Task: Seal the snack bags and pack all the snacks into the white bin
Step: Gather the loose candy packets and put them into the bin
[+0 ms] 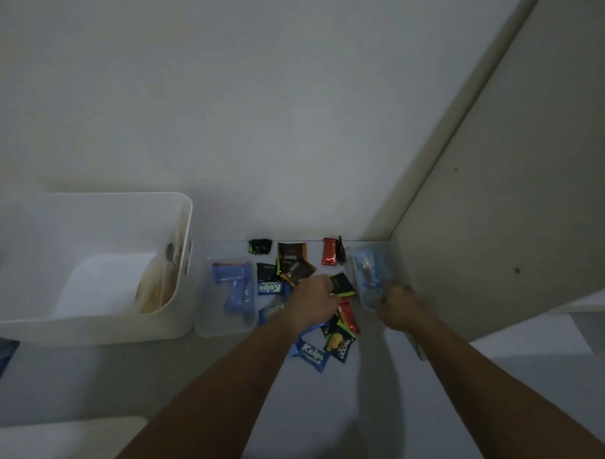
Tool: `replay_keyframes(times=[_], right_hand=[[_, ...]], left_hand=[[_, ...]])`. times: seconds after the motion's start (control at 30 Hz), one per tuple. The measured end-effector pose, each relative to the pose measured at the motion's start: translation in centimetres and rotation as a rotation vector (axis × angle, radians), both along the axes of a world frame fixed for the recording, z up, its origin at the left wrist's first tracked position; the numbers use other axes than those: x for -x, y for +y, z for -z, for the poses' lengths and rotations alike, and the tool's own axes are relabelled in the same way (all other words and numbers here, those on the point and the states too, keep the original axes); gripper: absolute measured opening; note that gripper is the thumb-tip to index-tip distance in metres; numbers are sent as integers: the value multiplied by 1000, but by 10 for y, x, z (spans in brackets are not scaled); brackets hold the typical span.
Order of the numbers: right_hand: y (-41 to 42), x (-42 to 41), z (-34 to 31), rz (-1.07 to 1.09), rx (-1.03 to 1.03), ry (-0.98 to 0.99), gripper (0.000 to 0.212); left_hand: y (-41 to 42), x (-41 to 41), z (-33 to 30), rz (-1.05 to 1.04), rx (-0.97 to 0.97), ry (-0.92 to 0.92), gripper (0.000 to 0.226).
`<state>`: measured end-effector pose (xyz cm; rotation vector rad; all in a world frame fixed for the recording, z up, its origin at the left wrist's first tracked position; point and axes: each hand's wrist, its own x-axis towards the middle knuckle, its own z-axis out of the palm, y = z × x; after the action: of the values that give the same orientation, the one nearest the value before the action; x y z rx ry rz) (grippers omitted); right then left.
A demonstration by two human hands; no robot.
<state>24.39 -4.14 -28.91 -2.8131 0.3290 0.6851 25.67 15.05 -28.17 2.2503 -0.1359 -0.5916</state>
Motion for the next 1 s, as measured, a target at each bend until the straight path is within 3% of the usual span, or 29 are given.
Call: replay_keyframes(times=[0.13, 0.27, 0.53, 0.7, 0.83, 1.0], right_hand=[[-9, 17, 24, -27, 42, 12, 61], [-4, 29, 39, 20, 109, -176, 45], [-10, 31, 44, 355, -228, -214, 41], [-7, 29, 26, 418, -348, -247, 61], [18, 23, 6, 385, -443, -302, 78], [80, 12, -14, 302, -537, -284, 67]], left_hand=[[-29, -5, 11, -34, 5, 70, 15], [-49, -6, 21, -118, 69, 175, 14], [-63, 6, 35, -119, 103, 295, 18], [-52, 16, 20, -205, 133, 220, 16], [-24, 17, 4, -390, 173, 75, 13], [35, 22, -7, -574, 90, -101, 14]])
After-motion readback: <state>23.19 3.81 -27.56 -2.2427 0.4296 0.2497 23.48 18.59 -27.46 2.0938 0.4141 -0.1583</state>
